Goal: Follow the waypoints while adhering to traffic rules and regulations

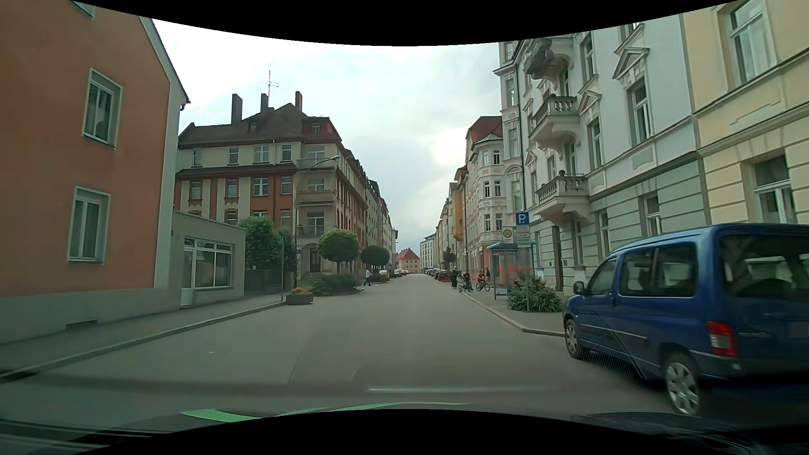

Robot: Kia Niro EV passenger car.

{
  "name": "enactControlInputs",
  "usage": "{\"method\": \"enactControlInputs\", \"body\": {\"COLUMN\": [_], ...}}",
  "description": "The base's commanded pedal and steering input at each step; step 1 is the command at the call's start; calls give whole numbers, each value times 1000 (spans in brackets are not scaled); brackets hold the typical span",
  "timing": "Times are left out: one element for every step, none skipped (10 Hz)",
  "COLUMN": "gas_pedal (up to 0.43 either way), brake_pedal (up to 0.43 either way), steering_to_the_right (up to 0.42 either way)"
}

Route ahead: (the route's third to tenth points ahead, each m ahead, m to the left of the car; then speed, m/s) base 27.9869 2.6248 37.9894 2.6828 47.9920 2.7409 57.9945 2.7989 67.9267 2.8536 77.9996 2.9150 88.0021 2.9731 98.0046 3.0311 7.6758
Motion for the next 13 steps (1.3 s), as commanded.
{"method": "enactControlInputs", "body": {"gas_pedal": [0,0,0,0,0,0,0,0,0,0,0,0,0], "brake_pedal": [0,0,0,0,55,146,152,183,207,220,232,238,238], "steering_to_the_right": [0,0,0,0,0,0,0,0,0,0,0,0,1]}}
